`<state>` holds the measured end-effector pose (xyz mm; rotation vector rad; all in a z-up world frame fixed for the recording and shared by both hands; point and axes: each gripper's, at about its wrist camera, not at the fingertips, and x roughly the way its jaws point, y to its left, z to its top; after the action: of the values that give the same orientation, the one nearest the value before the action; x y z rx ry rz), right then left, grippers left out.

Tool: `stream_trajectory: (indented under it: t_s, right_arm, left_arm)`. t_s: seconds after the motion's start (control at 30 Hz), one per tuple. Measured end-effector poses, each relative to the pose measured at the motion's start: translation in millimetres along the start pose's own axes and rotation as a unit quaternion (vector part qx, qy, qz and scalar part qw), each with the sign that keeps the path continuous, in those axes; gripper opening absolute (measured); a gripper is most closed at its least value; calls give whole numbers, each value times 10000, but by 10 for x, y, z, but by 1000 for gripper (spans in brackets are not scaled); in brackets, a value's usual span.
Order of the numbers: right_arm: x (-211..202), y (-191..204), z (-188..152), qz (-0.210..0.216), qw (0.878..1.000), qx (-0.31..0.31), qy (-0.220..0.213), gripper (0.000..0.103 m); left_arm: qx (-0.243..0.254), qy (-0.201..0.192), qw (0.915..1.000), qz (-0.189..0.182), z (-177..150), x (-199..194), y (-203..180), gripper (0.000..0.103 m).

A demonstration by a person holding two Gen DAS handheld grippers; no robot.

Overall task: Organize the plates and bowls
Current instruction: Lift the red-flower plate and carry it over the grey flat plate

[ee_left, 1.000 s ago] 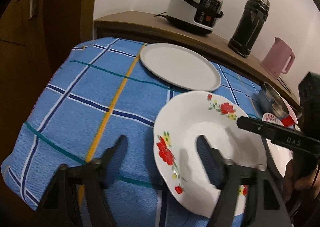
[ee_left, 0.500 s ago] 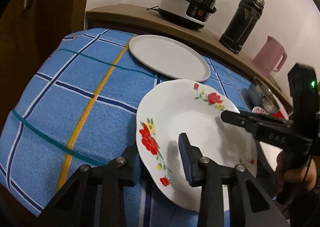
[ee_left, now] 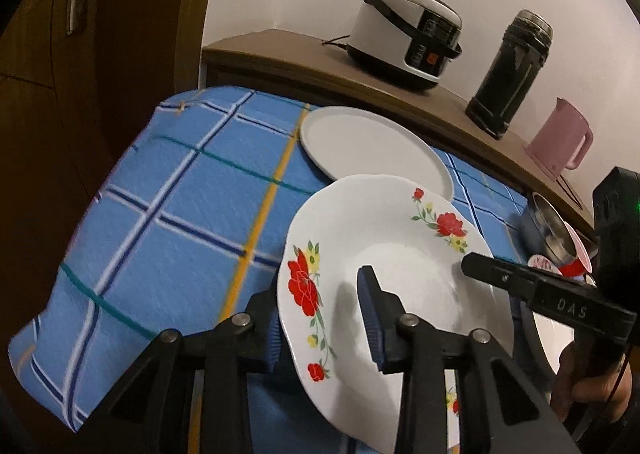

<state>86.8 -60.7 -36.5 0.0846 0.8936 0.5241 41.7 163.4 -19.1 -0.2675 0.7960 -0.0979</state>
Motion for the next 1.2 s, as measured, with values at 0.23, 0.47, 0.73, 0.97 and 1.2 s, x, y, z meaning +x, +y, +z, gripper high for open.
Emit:
stream_trajectory:
  t_s: [0.23,0.47,0.73,0.97,1.2]
  right_arm:
    - [43,5,237,22,9994,332,-125,23]
    - [-4,-122,540,-143,9976,572,-373,23]
    - [82,-334,771,-495,9882,1161,-865,23]
    - [361,-514,914,-757,9790,1632,-959,23]
    - [493,-552,982,-984,9735,1778,-1047,23]
  left_arm:
    - [257,-214,9994,-1,368,83,14,36]
    - [590,-383,9974,-166,774,312,-120,36]
    - [813,-280,9958,-305,1144,800,-203,36]
    - [920,-40,9954,-266,1353,1265,-190,36]
    - [803,90,9961,-343,1432,1538,-161,37]
